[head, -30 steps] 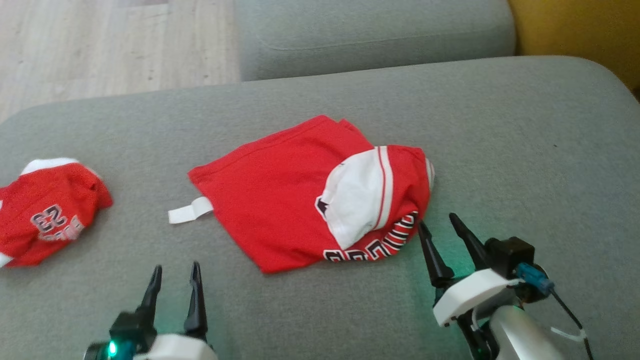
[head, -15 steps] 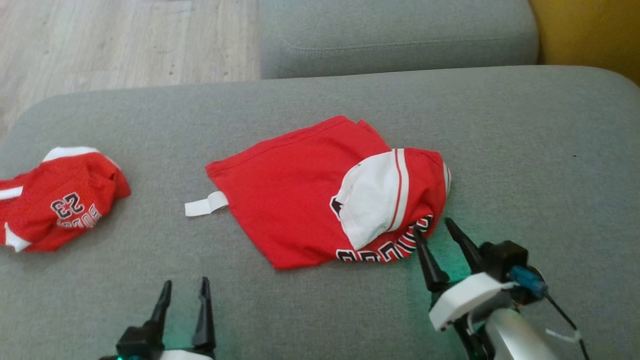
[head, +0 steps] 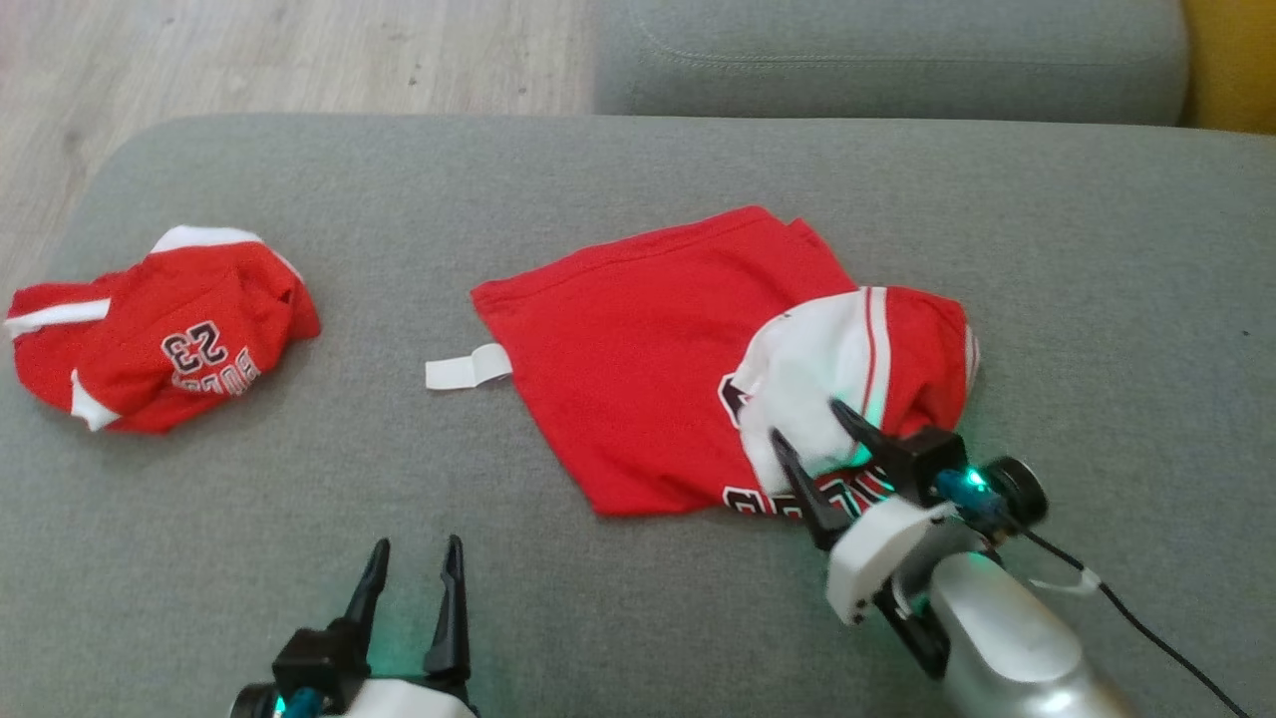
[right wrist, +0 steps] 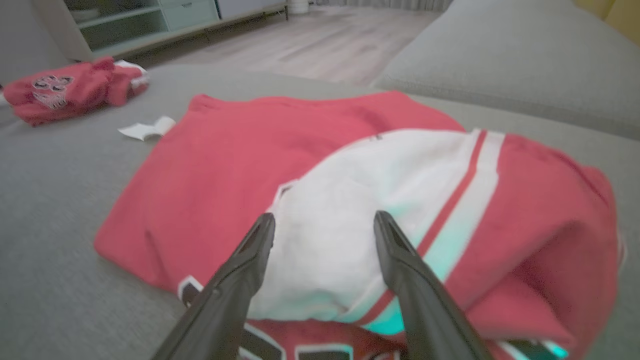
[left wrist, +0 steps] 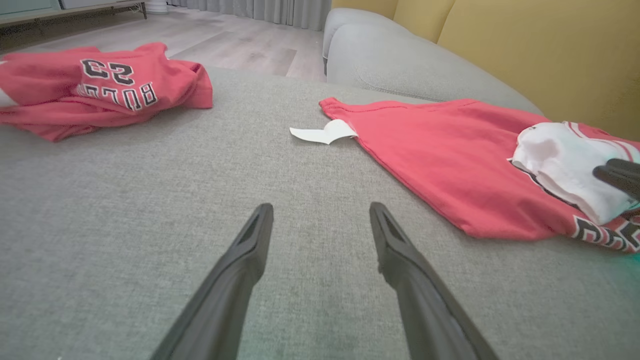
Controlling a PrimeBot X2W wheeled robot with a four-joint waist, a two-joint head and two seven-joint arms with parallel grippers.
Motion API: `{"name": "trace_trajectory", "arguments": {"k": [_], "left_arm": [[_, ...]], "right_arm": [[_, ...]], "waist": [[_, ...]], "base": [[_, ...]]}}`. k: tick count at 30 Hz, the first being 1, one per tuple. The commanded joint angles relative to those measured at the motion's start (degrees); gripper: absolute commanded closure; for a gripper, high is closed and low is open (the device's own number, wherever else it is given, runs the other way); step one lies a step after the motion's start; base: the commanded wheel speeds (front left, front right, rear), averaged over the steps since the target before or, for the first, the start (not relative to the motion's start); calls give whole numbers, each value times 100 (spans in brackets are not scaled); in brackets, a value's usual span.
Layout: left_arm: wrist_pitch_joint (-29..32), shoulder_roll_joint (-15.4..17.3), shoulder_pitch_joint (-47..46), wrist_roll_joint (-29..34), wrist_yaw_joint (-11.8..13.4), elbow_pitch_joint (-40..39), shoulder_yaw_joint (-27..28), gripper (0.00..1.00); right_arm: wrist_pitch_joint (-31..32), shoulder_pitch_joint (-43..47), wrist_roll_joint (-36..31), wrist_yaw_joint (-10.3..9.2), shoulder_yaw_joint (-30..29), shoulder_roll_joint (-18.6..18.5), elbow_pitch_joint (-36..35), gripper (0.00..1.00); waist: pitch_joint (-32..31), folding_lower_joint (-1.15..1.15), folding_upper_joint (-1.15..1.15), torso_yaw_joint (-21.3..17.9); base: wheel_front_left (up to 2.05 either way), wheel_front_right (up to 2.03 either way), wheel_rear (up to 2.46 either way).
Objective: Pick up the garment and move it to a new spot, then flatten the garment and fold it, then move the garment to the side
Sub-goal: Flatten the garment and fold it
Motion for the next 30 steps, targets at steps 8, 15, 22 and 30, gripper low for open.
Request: {"name": "trace_trajectory", "arguments": {"k": [8, 15, 22, 30], "left_arm": [[-55, -2, -262, -35, 7, -76, 103, 0], [-55, -3, -331, -61, 28, -79, 47, 0], [-55, -3, -365, -51, 21, -90, 45, 0], [-55, -3, -369, -73, -26, -67, -27, 0]], "right_arm": [[-33, -441, -390, -4, -394, 54, 766, 0], [-35, -377, -59, -4, -300, 55, 358, 100], [-36, -203, 235, -4, -356, 56, -764, 100], [-36, -945, 519, -4, -583, -93, -2102, 100]], "waist": [[129, -1, 0, 76], [198, -1, 0, 58], [183, -1, 0, 52], [118, -1, 0, 251]], "base": [[0, 0, 0], [0, 0, 0], [0, 0, 0], [0, 0, 0]]}}
